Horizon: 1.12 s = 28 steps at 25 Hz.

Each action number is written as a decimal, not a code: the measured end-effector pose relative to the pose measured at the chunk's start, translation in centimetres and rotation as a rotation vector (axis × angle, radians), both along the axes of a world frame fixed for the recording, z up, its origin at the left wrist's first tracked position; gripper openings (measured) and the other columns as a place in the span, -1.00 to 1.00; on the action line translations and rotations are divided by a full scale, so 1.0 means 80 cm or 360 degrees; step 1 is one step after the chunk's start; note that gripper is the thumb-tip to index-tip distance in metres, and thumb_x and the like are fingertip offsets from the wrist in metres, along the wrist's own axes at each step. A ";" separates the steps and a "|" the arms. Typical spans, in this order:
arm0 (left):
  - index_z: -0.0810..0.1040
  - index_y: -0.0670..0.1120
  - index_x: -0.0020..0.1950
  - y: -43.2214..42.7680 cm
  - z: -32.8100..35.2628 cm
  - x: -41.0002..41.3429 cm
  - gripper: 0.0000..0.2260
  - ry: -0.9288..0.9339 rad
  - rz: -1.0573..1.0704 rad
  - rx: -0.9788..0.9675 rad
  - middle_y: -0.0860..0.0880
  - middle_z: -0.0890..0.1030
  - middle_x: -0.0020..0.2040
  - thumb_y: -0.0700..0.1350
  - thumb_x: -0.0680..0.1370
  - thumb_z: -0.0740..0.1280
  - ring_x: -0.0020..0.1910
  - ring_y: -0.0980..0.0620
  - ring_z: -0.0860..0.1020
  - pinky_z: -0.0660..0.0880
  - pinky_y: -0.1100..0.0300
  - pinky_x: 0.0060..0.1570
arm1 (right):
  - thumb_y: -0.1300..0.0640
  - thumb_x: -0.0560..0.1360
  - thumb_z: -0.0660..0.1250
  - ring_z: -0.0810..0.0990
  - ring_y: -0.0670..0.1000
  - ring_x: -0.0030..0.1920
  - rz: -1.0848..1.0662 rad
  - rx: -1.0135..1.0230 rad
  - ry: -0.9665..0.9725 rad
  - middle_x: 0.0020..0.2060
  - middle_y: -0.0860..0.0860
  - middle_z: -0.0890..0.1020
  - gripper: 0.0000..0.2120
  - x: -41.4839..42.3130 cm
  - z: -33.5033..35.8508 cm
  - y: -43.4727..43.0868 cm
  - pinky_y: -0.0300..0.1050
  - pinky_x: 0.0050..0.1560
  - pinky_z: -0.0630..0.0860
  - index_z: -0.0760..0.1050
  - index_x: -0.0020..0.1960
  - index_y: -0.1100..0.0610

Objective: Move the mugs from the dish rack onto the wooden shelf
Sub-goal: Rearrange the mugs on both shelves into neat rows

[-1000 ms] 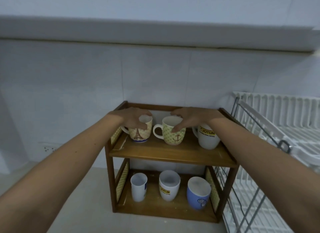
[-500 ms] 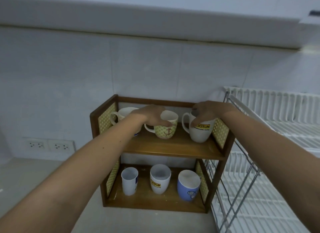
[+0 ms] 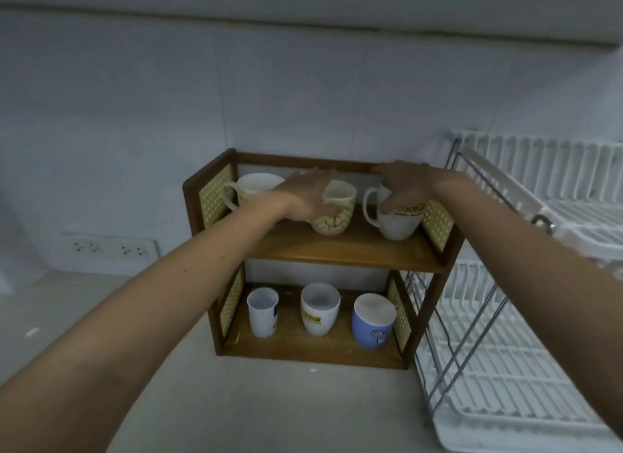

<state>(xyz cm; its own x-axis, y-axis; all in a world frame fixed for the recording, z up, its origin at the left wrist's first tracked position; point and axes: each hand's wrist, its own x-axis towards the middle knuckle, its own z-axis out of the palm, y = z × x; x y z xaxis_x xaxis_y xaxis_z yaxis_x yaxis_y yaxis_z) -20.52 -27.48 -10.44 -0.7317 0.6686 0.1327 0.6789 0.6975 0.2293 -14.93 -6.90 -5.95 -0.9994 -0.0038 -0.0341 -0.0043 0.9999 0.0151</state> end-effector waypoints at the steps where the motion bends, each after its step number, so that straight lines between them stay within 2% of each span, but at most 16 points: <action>1: 0.11 -0.04 0.53 -0.009 -0.010 0.014 -0.36 0.0181 -0.0064 0.0132 -0.09 0.22 0.53 0.14 0.55 0.26 0.50 -0.08 0.18 0.17 0.03 0.41 | -0.06 0.44 0.37 0.39 0.14 0.32 0.0058 -0.0077 0.0284 0.38 0.12 0.38 -0.33 0.015 -0.010 -0.010 0.02 0.24 0.39 0.22 0.46 0.07; 2: 0.23 -0.05 0.49 -0.020 -0.027 0.030 -0.45 0.0416 -0.0165 0.0324 -0.10 0.34 0.47 0.08 0.55 0.27 0.44 -0.07 0.29 0.26 0.03 0.37 | -0.05 0.43 0.33 0.46 0.11 0.23 0.0158 -0.0197 0.0687 0.29 0.12 0.47 -0.45 0.031 -0.028 -0.019 -0.01 0.15 0.44 0.35 0.38 0.07; 3: 0.37 -0.08 0.40 -0.035 -0.046 0.048 -0.57 0.0653 -0.0325 0.0512 -0.12 0.48 0.34 0.01 0.56 0.28 0.31 -0.06 0.43 0.39 0.06 0.26 | -0.03 0.42 0.30 0.55 0.05 0.06 0.0307 -0.0340 0.1109 0.11 0.09 0.58 -0.60 0.053 -0.051 -0.031 -0.09 -0.01 0.49 0.48 0.22 0.07; 4: 0.48 -0.11 0.28 -0.053 -0.069 0.065 -0.69 0.0840 -0.0530 0.0606 -0.11 0.58 0.17 -0.05 0.56 0.27 0.13 -0.03 0.52 0.47 0.11 0.08 | 0.01 0.42 0.28 0.57 -0.01 -0.14 0.0483 -0.0443 0.1361 -0.11 0.04 0.63 -0.76 0.078 -0.079 -0.044 -0.17 -0.20 0.49 0.55 0.03 0.07; 5: 0.55 -0.12 0.16 -0.072 -0.095 0.079 -0.78 0.0966 -0.0755 0.0565 -0.09 0.62 0.02 -0.09 0.56 0.26 -0.03 0.00 0.54 0.46 0.15 -0.08 | 0.05 0.41 0.27 0.56 -0.03 -0.31 0.0635 -0.0455 0.1427 -0.29 0.00 0.62 -0.88 0.099 -0.108 -0.054 -0.21 -0.35 0.44 0.54 -0.13 0.06; 6: 0.58 -0.11 0.06 -0.089 -0.122 0.089 -0.83 0.1031 -0.0935 0.0392 -0.07 0.62 -0.08 -0.10 0.56 0.24 -0.14 0.01 0.53 0.45 0.16 -0.19 | 0.07 0.41 0.27 0.53 -0.02 -0.42 0.0729 -0.0390 0.1345 -0.42 -0.02 0.58 -0.92 0.113 -0.141 -0.062 -0.22 -0.45 0.39 0.51 -0.22 0.05; 7: 0.59 -0.10 0.02 -0.103 -0.148 0.090 -0.83 0.1001 -0.1023 0.0141 -0.05 0.62 -0.12 -0.09 0.57 0.23 -0.17 0.01 0.53 0.46 0.14 -0.22 | 0.09 0.41 0.28 0.55 0.01 -0.45 0.0752 -0.0317 0.1096 -0.46 -0.03 0.56 -0.91 0.116 -0.172 -0.067 -0.22 -0.49 0.36 0.49 -0.26 0.05; 9: 0.58 -0.05 0.07 -0.117 -0.191 0.079 -0.82 0.0680 -0.0836 -0.0281 -0.03 0.62 -0.04 -0.07 0.57 0.21 -0.07 0.00 0.57 0.52 0.11 -0.12 | 0.09 0.47 0.29 0.62 0.06 -0.27 0.0546 -0.0302 0.0350 -0.35 -0.03 0.59 -0.92 0.100 -0.218 -0.071 -0.18 -0.39 0.38 0.52 -0.19 0.01; 11: 0.51 0.01 0.20 -0.120 -0.218 0.051 -0.78 0.0252 -0.0329 -0.0354 -0.01 0.57 0.14 -0.05 0.57 0.23 0.13 -0.01 0.54 0.53 0.08 0.06 | 0.01 0.50 0.27 0.60 0.09 0.02 0.0214 -0.0412 -0.0125 -0.06 0.01 0.61 -0.87 0.062 -0.246 -0.070 -0.09 -0.16 0.49 0.51 0.04 -0.05; 13: 0.41 0.06 0.34 -0.117 -0.234 0.022 -0.66 -0.0096 0.0093 -0.0352 -0.05 0.46 0.32 0.01 0.55 0.26 0.27 -0.07 0.47 0.49 0.01 0.19 | -0.15 0.49 0.26 0.48 0.14 0.25 -0.0017 -0.0376 -0.0340 0.28 0.10 0.49 -0.47 0.024 -0.261 -0.075 0.03 0.14 0.48 0.30 0.40 0.02; 15: 0.32 0.07 0.42 -0.108 -0.246 0.000 -0.53 -0.0323 0.0277 -0.0399 -0.07 0.36 0.43 0.12 0.53 0.28 0.32 -0.12 0.42 0.44 -0.06 0.25 | -0.29 0.43 0.27 0.37 0.16 0.36 -0.0088 -0.0287 -0.0471 0.43 0.12 0.34 -0.18 -0.008 -0.272 -0.086 0.05 0.28 0.39 0.04 0.53 0.02; 18: 0.38 0.01 0.39 -0.092 -0.261 -0.013 -0.50 -0.0405 0.0330 -0.0409 -0.10 0.44 0.37 0.16 0.50 0.30 0.27 -0.11 0.46 0.44 -0.01 0.23 | -0.29 0.38 0.32 0.34 0.16 0.37 -0.0046 -0.0191 -0.0626 0.45 0.11 0.30 -0.12 -0.033 -0.283 -0.102 0.08 0.30 0.38 0.00 0.53 0.00; 21: 0.39 0.00 0.39 -0.091 -0.259 -0.025 -0.54 -0.0472 0.0267 -0.0428 -0.08 0.46 0.35 0.00 0.51 0.35 0.27 -0.08 0.46 0.43 0.04 0.24 | -0.12 0.38 0.42 0.36 0.14 0.34 0.0030 -0.0242 -0.0592 0.41 0.10 0.34 -0.18 -0.042 -0.284 -0.100 0.06 0.27 0.40 0.10 0.50 0.02; 24: 0.35 0.03 0.39 -0.103 -0.246 -0.033 -0.50 -0.0714 0.0155 -0.0386 -0.05 0.42 0.37 -0.15 0.48 0.39 0.30 -0.06 0.42 0.41 0.12 0.20 | 0.19 0.37 0.47 0.28 0.14 0.40 0.0307 -0.0448 -0.0704 0.45 0.07 0.27 -0.16 -0.044 -0.282 -0.098 0.10 0.33 0.35 0.09 0.51 -0.01; 26: 0.32 0.04 0.39 -0.109 -0.241 -0.034 -0.45 -0.0803 0.0151 -0.0329 -0.05 0.41 0.37 -0.19 0.45 0.41 0.30 -0.06 0.42 0.45 0.11 0.17 | 0.33 0.36 0.44 0.27 0.13 0.41 0.0511 -0.0436 -0.0754 0.44 0.06 0.28 -0.18 -0.046 -0.287 -0.100 0.15 0.35 0.33 0.14 0.48 -0.01; 28: 0.25 0.04 0.44 -0.109 -0.241 -0.034 -0.38 -0.0824 0.0206 -0.0304 -0.08 0.38 0.39 -0.16 0.44 0.42 0.32 -0.08 0.40 0.47 0.07 0.18 | 0.36 0.37 0.42 0.30 0.13 0.37 0.0617 -0.0357 -0.0731 0.39 0.05 0.31 -0.24 -0.050 -0.287 -0.101 0.17 0.31 0.36 0.18 0.43 -0.05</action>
<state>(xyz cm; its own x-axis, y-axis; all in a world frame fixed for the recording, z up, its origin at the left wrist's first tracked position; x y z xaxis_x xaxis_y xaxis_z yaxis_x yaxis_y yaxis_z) -23.27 -36.19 -29.69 -0.7468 0.5459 -0.3798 0.4178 0.8294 0.3708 -18.92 -15.00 -28.93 -0.8079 -0.4187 -0.4147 -0.3225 0.9031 -0.2835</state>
